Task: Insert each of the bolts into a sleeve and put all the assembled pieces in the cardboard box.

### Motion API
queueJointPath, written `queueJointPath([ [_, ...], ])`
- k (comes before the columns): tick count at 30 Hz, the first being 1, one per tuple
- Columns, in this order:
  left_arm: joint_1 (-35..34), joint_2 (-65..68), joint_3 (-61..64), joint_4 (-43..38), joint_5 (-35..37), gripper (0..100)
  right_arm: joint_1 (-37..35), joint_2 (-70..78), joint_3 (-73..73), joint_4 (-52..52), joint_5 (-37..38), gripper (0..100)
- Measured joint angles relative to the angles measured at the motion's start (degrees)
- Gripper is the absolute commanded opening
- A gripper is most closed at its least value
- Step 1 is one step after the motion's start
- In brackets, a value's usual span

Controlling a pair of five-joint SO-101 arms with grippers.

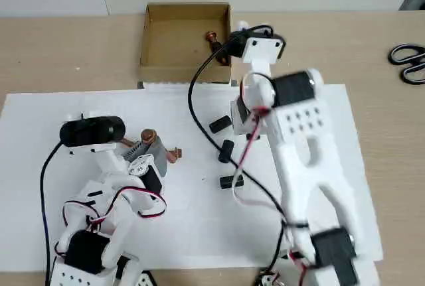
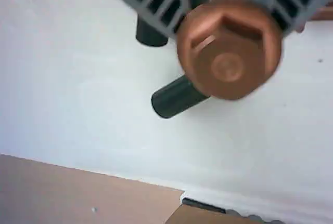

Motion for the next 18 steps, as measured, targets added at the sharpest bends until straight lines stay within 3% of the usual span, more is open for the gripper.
queueJointPath([
  [9,0.0,0.0,-1.9,-0.5,-2.2,0,0.0,-15.3,14.7,-0.9,-2.3,0.3],
  [18,0.0,0.0,-1.9,-0.5,-3.7,0,0.5,-39.1,38.2,-18.9,-2.5,0.3],
])
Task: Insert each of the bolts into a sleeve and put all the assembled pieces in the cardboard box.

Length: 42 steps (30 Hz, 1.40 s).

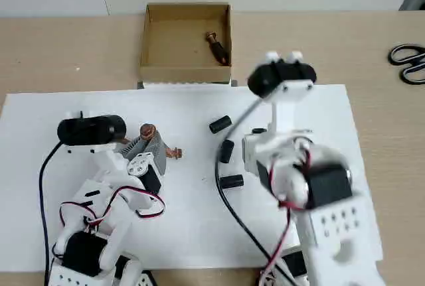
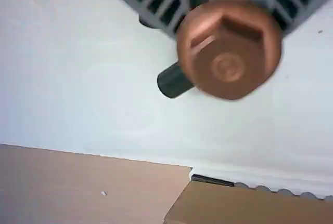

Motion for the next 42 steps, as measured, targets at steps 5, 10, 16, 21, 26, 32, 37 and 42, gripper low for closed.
queueJointPath([
  [5,0.0,0.0,0.2,0.0,0.0,0,1.4,-12.0,17.8,-15.3,0.8,0.3],
  [10,0.0,-0.1,1.3,-1.1,0.0,0,1.1,-21.6,32.8,-27.6,3.6,0.3],
  [16,0.0,0.0,3.4,-8.0,0.0,0,0.8,-29.8,44.4,-33.8,8.3,0.3],
  [21,0.0,0.0,3.4,-13.0,1.4,0,-3.4,-35.3,51.2,-34.2,11.9,0.3],
  [26,0.0,0.0,3.4,-18.7,4.5,0,-7.5,-41.1,57.0,-34.4,14.0,0.3],
  [32,0.1,0.0,3.4,-25.6,7.4,0,-10.7,-46.8,60.4,-34.4,15.4,0.3],
  [37,5.4,0.0,3.4,-25.8,8.6,0,-11.3,-50.7,63.2,-34.4,18.1,0.3],
  [42,11.8,0.0,2.9,-17.9,8.6,0,-11.4,-52.3,63.4,-34.4,22.2,0.3],
])
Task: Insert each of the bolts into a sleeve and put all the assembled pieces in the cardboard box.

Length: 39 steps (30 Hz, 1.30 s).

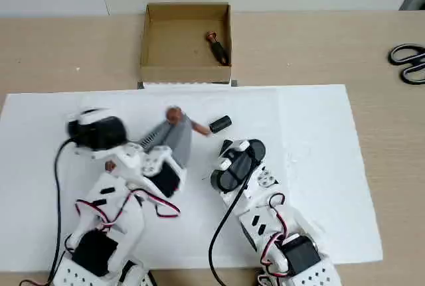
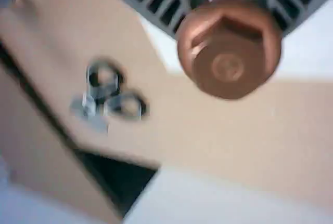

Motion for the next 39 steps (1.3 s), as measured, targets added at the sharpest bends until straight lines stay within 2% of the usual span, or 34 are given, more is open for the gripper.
queueJointPath([
  [9,1.2,0.0,-1.2,12.1,-2.8,0,0.0,0.0,0.0,0.0,0.4,0.3],
  [18,1.2,0.0,-1.2,12.3,-3.2,0,-4.5,0.0,-0.4,0.0,0.4,0.3],
  [30,1.2,0.0,-1.2,12.3,-3.2,0,-4.8,0.0,-0.6,0.0,0.4,0.3],
  [39,4.0,-0.1,-1.3,12.3,-3.2,0,-4.9,0.0,-3.1,0.0,0.5,0.3],
])
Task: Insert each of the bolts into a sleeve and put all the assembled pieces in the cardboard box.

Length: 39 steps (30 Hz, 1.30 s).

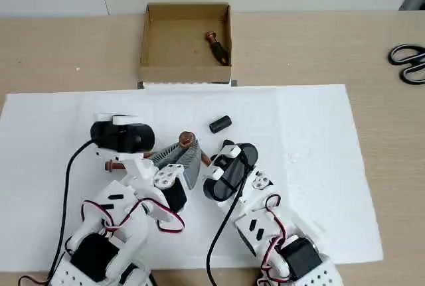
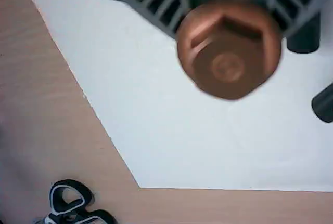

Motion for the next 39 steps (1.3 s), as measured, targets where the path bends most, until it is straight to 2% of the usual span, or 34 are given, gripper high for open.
queueJointPath([
  [7,0.0,-0.1,-0.1,-0.1,-0.4,0,-2.8,0.0,0.0,0.0,0.0,0.3],
  [21,0.0,0.0,-0.6,-0.1,-0.1,0,-2.9,0.0,-0.1,1.1,0.0,0.3],
  [28,-4.0,0.1,-1.1,-0.1,-0.1,0,-2.9,0.0,-0.4,1.1,0.0,0.4],
  [39,-3.9,0.1,-1.1,-0.1,0.0,0,-3.2,0.0,-0.4,1.1,0.0,0.4],
])
